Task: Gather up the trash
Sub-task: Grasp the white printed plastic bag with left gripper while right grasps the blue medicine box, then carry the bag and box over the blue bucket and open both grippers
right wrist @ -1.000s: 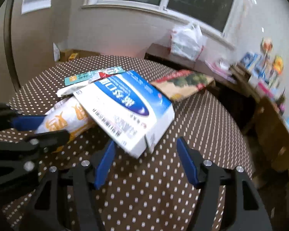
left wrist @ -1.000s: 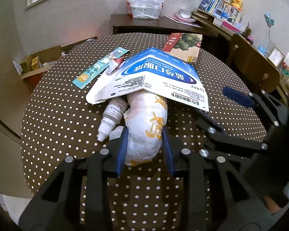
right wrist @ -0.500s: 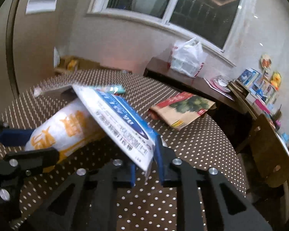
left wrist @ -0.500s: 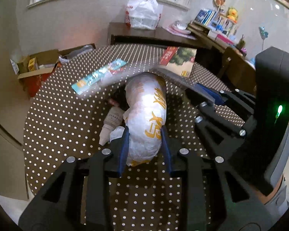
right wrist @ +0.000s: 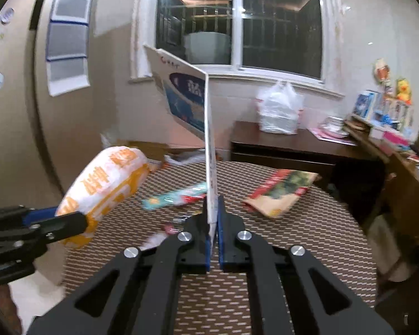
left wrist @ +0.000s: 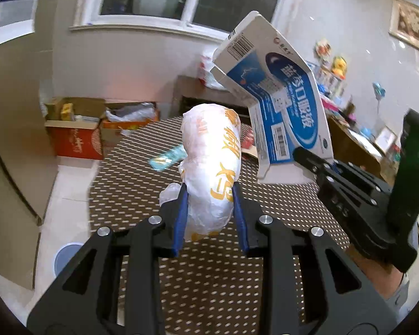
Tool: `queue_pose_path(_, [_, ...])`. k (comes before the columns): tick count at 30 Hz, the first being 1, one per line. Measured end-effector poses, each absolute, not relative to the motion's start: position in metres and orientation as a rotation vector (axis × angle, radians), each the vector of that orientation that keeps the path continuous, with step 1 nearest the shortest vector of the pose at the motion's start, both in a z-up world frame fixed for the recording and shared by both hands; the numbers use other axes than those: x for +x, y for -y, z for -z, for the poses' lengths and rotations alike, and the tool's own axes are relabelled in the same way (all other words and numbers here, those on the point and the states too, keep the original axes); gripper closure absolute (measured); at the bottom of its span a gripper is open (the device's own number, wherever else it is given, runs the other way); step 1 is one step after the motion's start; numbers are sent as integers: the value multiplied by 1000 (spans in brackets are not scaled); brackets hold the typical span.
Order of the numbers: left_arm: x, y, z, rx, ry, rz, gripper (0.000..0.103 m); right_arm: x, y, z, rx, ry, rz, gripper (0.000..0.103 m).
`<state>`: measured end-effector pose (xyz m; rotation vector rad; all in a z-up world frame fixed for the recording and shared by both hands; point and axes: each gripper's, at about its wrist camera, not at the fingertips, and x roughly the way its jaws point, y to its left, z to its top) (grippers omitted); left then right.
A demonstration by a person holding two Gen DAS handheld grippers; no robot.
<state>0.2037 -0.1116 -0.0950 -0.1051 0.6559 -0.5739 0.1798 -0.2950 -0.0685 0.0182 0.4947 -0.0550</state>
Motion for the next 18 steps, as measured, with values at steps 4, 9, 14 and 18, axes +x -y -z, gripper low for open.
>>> queue_pose_path(4, [202,72,93,-143,-641,494,73,183,254,65,51,-496,-48,99])
queue_pose_path(9, [198,15,96,-201,-636,385,73,192,191,66,77,-513,-190,99])
queue_pose_path(14, [198,-41,106,-245,-645,275,73,203,131,70,87,-544,-305,99])
queue_pose_path(18, [196,-89,123,-294,-666,182,73,217,81,84,75,-592,-390,99])
